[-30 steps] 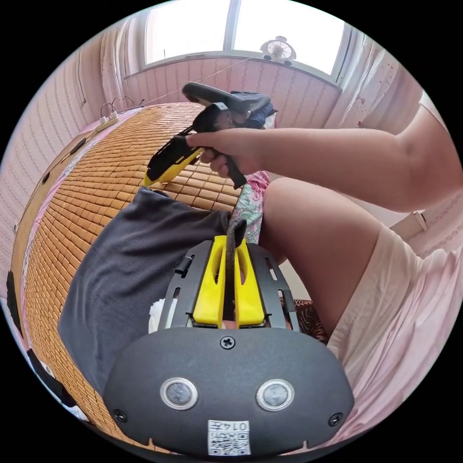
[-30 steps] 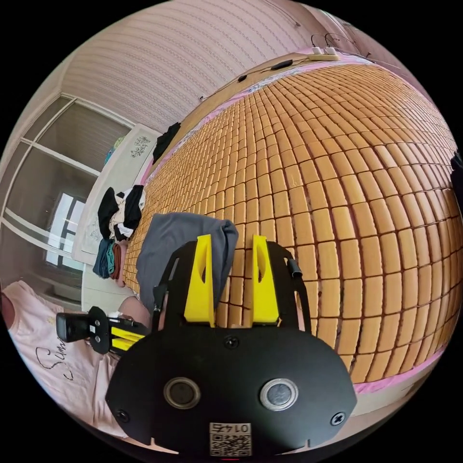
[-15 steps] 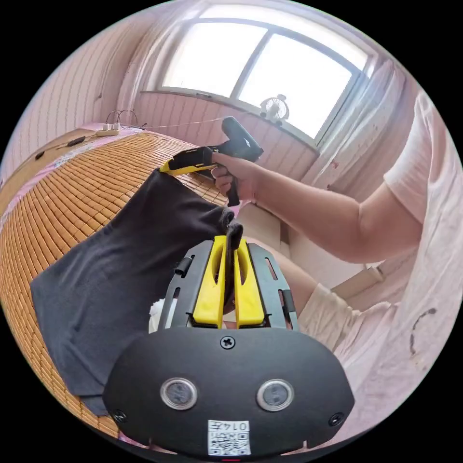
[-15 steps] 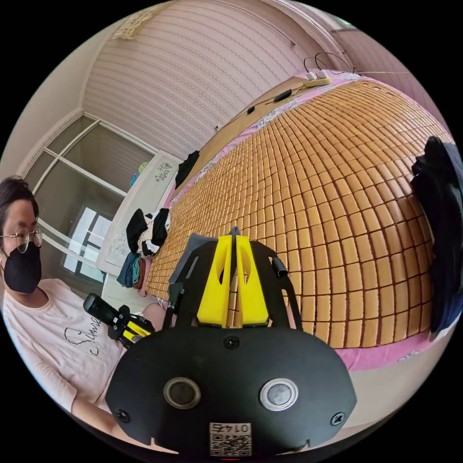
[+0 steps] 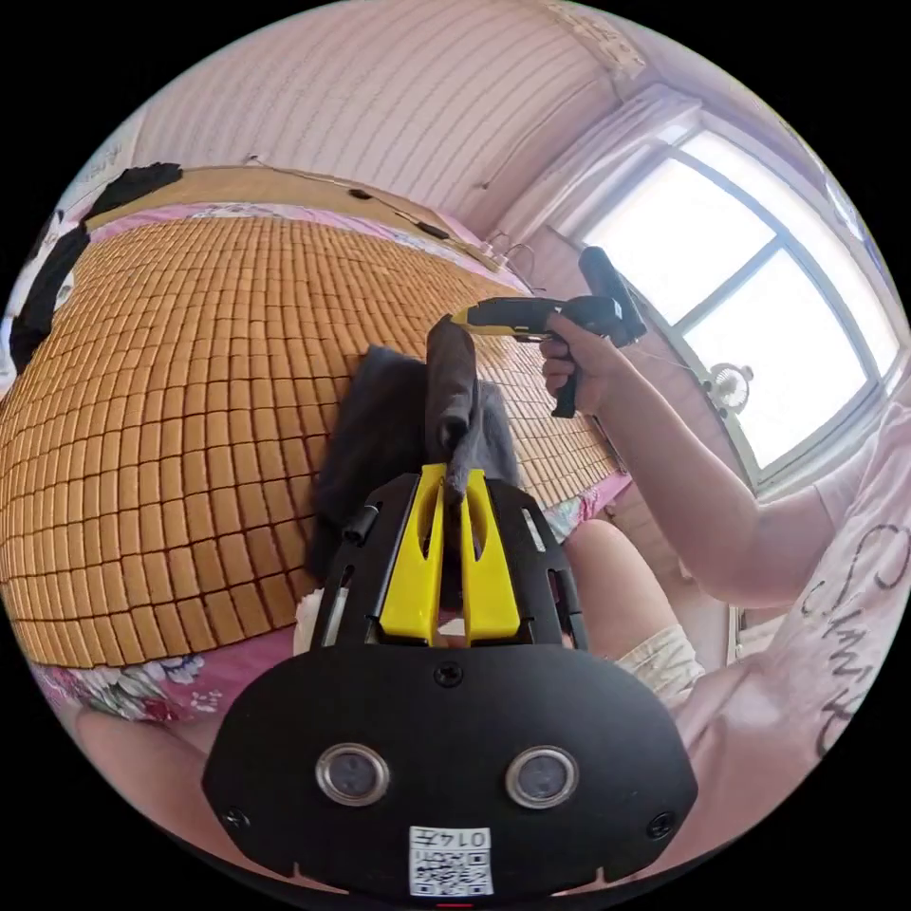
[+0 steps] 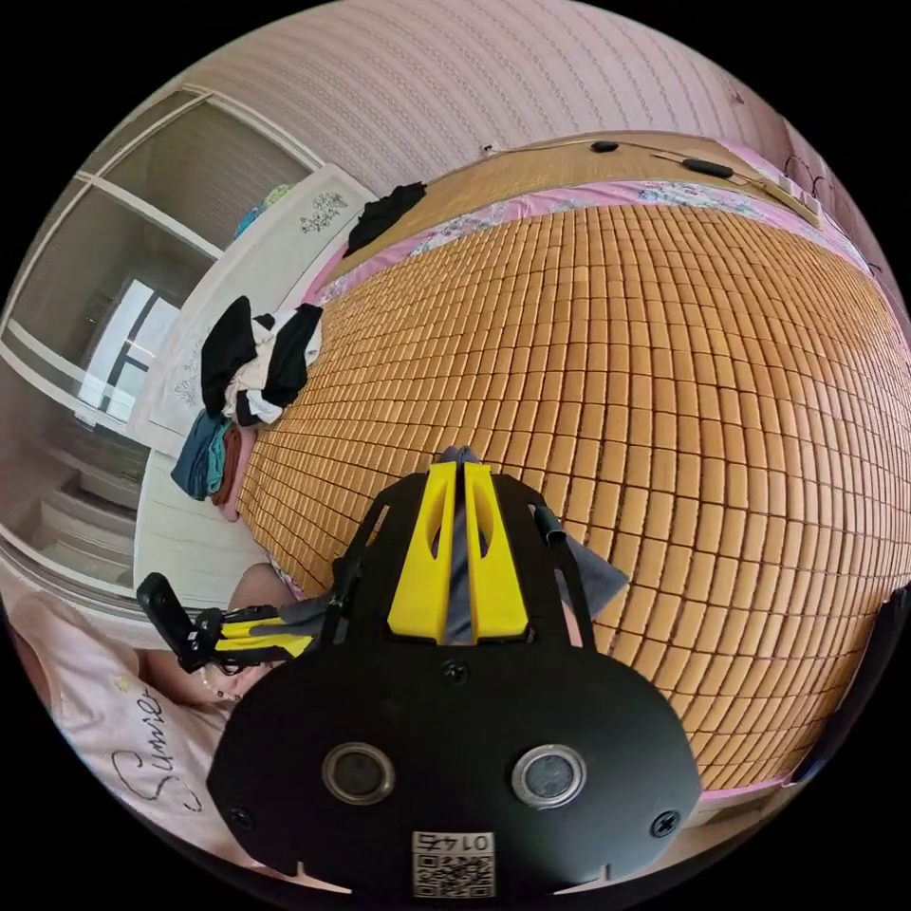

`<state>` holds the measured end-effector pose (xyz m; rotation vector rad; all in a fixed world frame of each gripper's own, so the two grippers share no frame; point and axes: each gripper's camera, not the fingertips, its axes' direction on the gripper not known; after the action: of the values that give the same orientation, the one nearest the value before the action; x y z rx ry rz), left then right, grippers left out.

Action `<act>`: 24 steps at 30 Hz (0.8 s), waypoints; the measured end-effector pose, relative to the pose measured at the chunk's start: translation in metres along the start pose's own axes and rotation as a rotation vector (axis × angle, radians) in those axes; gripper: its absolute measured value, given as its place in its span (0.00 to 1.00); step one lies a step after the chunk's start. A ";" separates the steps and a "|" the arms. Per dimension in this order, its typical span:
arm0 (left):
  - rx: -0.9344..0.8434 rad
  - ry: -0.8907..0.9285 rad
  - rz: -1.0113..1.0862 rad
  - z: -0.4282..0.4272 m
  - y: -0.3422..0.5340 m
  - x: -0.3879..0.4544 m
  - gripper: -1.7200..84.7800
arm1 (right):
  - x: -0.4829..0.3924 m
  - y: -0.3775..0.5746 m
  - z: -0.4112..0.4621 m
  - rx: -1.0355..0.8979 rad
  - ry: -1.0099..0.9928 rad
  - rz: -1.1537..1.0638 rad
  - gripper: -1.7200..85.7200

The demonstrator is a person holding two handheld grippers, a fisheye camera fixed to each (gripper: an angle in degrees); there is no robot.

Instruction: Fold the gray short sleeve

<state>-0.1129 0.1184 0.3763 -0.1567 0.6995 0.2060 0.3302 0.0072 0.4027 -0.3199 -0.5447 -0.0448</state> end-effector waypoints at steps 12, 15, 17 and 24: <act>-0.153 -0.084 -0.154 0.005 0.012 -0.053 0.09 | -0.087 -0.027 0.035 -0.070 0.198 -0.353 0.11; -0.117 -0.110 -0.116 -0.001 0.011 -0.043 0.12 | -0.089 -0.018 0.051 -0.161 0.306 -0.458 0.16; -0.117 -0.141 -0.102 0.005 0.007 -0.040 0.14 | -0.087 -0.015 0.069 -0.246 0.284 -0.476 0.17; -0.138 -0.176 -0.079 0.019 0.006 -0.035 0.07 | -0.089 -0.007 0.065 -0.268 0.125 -0.465 0.11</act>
<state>-0.1283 0.1234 0.4127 -0.2940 0.5031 0.1900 0.2204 0.0169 0.4111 -0.4426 -0.4794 -0.5882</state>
